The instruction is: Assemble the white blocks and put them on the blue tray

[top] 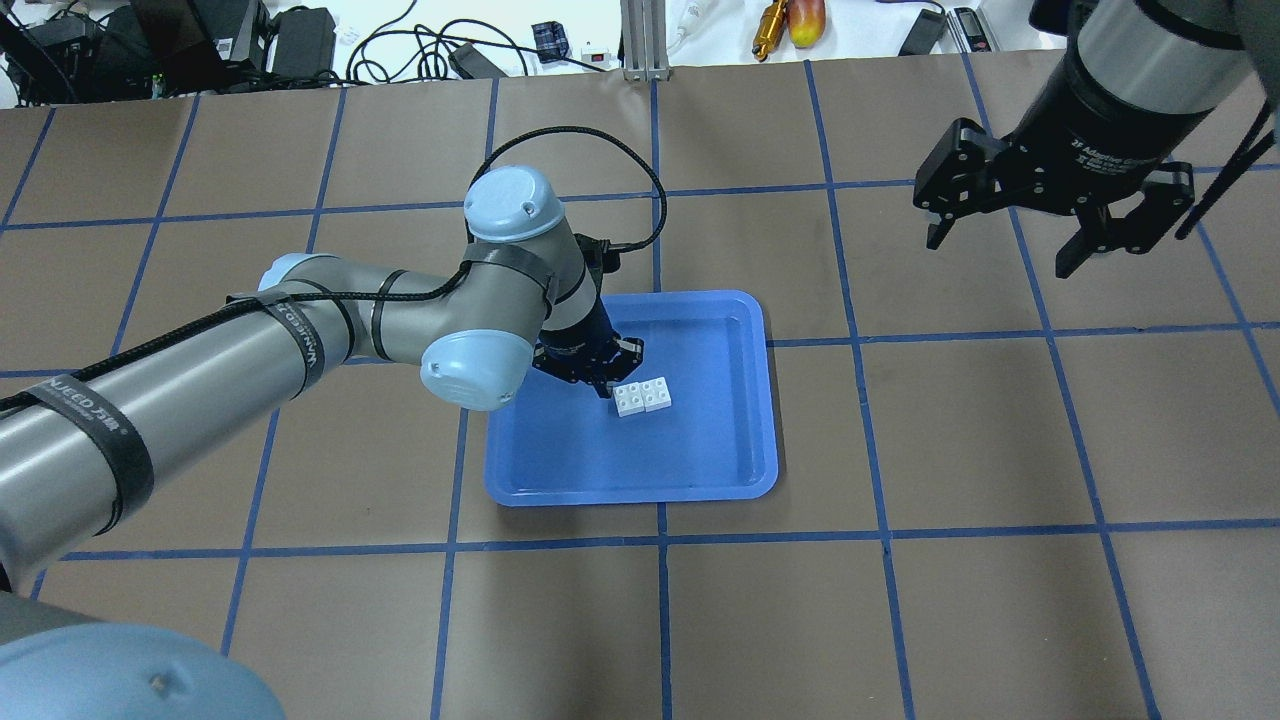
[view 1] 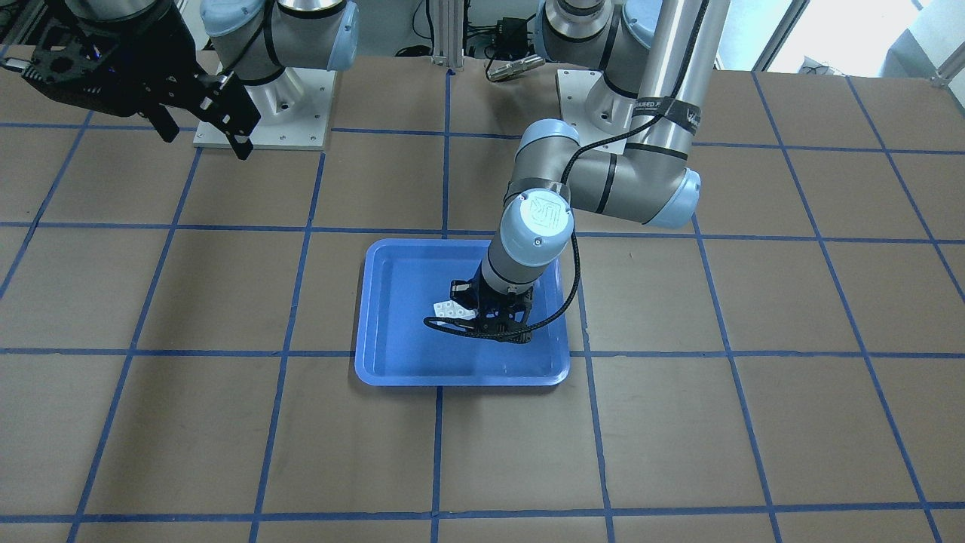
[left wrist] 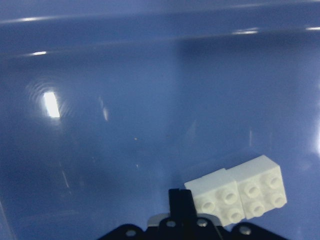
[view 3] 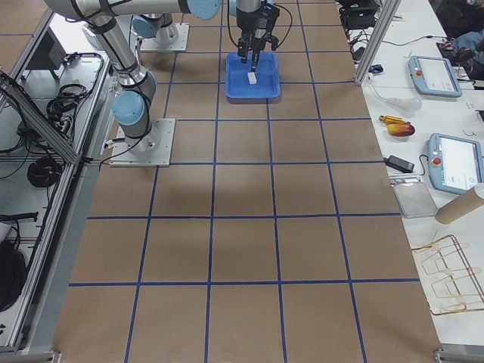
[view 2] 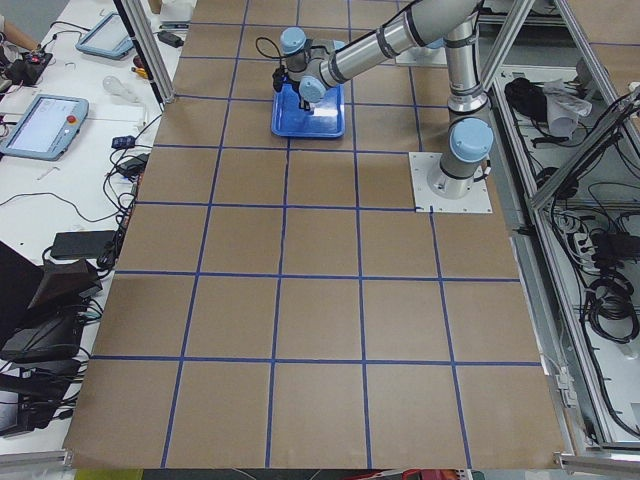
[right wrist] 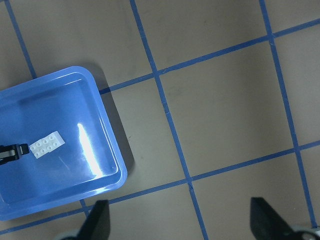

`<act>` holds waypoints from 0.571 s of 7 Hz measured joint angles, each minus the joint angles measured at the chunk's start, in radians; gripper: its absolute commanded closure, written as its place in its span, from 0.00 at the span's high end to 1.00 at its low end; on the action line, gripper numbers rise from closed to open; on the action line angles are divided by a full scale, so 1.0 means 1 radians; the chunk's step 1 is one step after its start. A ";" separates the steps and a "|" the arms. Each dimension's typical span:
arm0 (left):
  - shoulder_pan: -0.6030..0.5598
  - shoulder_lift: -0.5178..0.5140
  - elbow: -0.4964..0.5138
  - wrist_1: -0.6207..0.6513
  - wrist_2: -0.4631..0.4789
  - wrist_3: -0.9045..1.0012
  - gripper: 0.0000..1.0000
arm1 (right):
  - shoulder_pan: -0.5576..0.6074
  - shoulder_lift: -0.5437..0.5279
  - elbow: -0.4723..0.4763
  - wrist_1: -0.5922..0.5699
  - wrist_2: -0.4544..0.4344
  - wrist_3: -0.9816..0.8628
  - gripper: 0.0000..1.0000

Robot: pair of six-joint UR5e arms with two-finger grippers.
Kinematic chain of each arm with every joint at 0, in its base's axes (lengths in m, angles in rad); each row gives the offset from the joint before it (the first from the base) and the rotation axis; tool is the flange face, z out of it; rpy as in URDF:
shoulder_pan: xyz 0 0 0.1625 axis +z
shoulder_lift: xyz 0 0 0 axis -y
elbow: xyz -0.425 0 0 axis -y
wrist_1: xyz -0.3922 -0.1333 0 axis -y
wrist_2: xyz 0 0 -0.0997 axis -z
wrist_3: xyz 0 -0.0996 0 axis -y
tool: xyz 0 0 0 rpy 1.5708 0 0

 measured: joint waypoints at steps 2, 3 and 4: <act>0.025 0.033 0.031 -0.021 0.010 0.018 0.04 | 0.020 0.023 0.001 -0.026 -0.014 0.040 1.00; 0.057 0.058 0.039 -0.047 0.027 0.053 0.04 | 0.022 0.033 0.001 -0.040 -0.038 0.044 1.00; 0.095 0.092 0.044 -0.089 0.058 0.117 0.05 | 0.023 0.037 0.001 -0.044 -0.049 0.045 1.00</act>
